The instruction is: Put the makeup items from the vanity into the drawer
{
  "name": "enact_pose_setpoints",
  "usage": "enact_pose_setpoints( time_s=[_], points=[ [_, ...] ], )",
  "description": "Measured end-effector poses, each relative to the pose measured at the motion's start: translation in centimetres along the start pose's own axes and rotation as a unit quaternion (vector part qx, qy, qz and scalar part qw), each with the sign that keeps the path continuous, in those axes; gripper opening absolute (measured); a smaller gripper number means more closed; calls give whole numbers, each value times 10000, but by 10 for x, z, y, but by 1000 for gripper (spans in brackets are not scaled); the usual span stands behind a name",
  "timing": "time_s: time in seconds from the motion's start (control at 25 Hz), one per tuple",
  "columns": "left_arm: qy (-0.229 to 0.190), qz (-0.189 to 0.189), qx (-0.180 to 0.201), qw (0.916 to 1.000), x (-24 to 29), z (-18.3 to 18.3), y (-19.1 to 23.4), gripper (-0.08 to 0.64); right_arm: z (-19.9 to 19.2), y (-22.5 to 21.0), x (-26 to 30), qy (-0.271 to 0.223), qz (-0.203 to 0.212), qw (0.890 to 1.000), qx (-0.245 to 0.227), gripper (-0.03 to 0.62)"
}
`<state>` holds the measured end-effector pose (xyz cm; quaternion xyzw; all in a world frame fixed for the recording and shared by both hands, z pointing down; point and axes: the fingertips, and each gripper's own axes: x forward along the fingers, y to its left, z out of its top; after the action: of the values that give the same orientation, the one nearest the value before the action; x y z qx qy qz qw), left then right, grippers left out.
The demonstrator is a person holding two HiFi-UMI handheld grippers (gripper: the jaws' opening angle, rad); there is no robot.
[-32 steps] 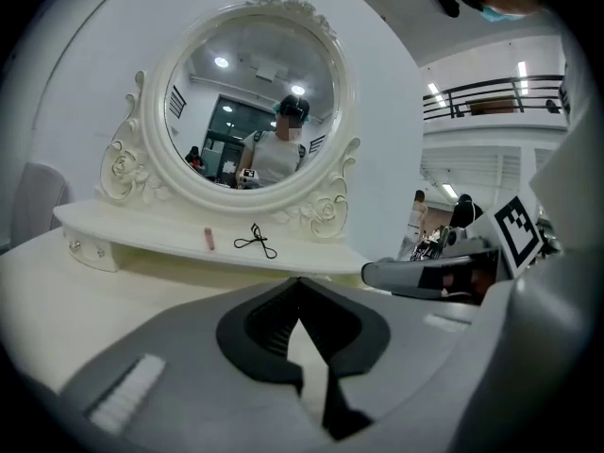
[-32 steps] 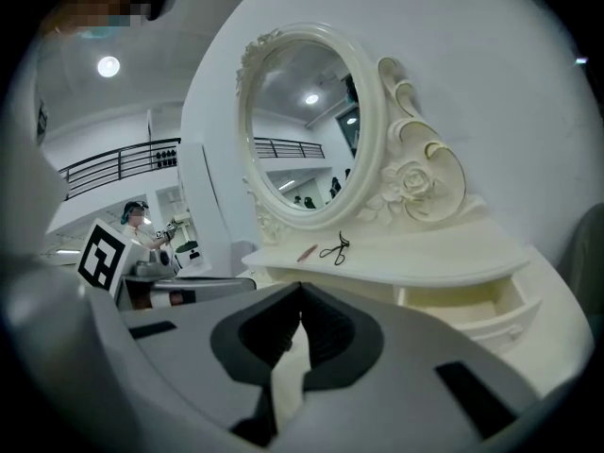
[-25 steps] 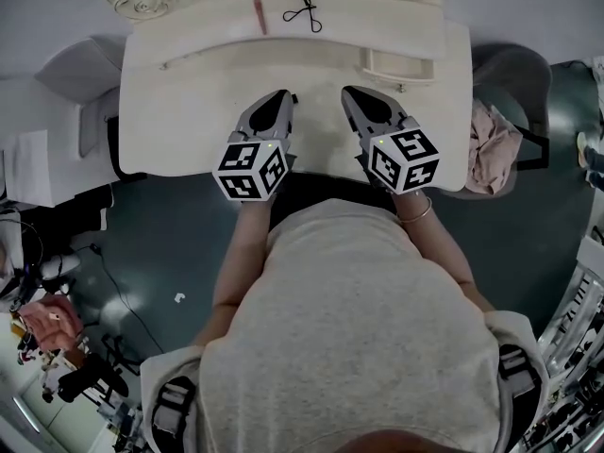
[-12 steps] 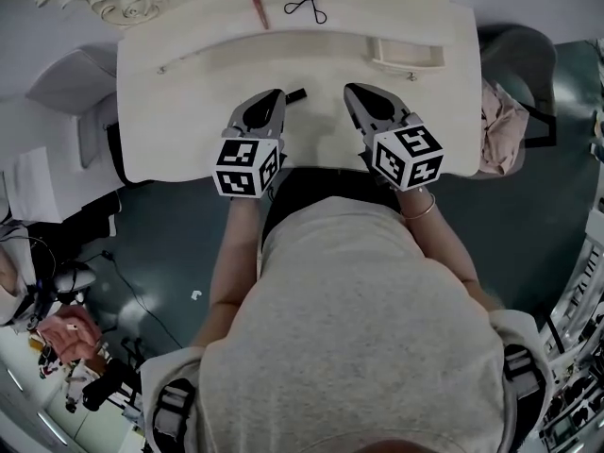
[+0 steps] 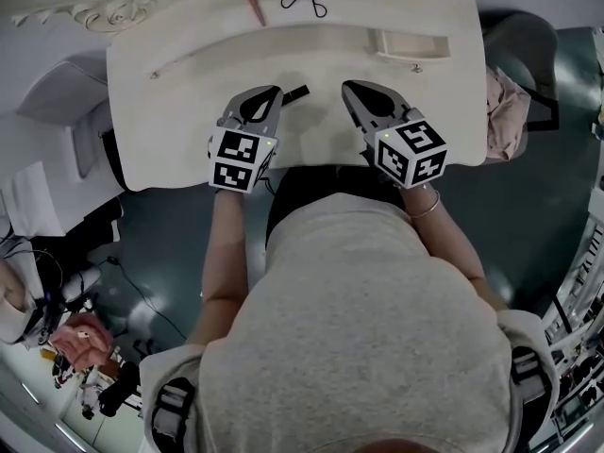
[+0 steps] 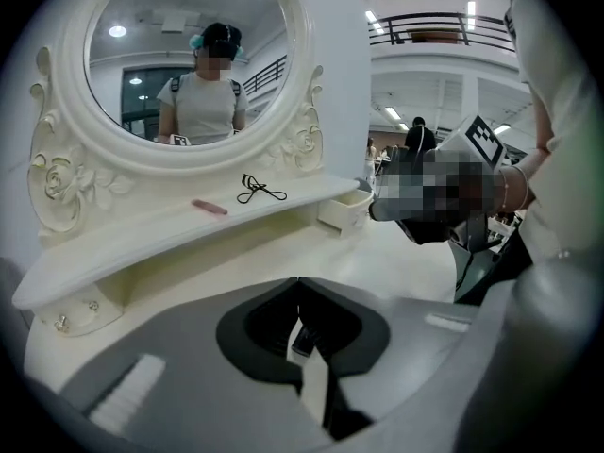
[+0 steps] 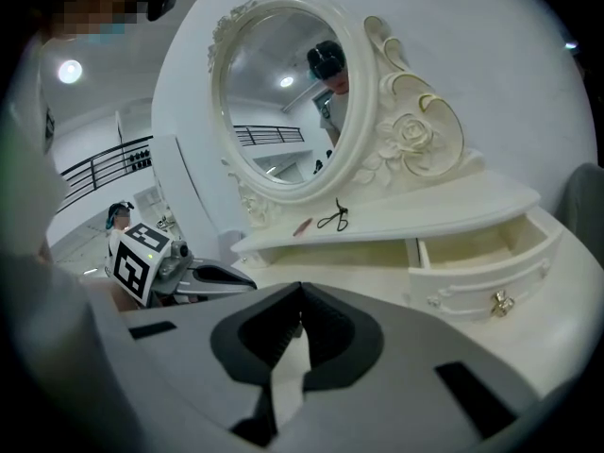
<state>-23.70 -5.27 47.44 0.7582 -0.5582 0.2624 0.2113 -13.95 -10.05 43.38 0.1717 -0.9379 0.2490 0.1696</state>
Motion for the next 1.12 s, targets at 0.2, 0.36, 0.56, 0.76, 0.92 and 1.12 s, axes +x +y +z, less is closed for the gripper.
enact_pose_setpoints(
  time_s=[0.2, 0.36, 0.56, 0.76, 0.92, 1.12],
  points=[
    [271, -526, 135, 9982, 13, -12, -13, 25, -4, -6, 2, 103, -72, 9999, 18, 8],
    [480, -790, 194, 9955, 21, -23, -20, 101, -10, -13, 1, 141, -180, 9997, 122, 8],
    [889, -964, 298, 9909, 31, -39, -22, 131, -16, -18, 2, 193, -255, 9992, 227, 8],
    [1123, -1153, 470, 9858, 40, -46, -22, 152, -19, -22, 6, 206, -284, 9988, 330, 8],
    [1278, -1319, 610, 9811, 47, -53, -26, 152, -20, -24, 6, 226, -304, 9986, 370, 8],
    [1304, -1332, 873, 9786, 53, -59, -21, 109, -20, -28, 5, 165, -392, 9978, 510, 8]
  ],
)
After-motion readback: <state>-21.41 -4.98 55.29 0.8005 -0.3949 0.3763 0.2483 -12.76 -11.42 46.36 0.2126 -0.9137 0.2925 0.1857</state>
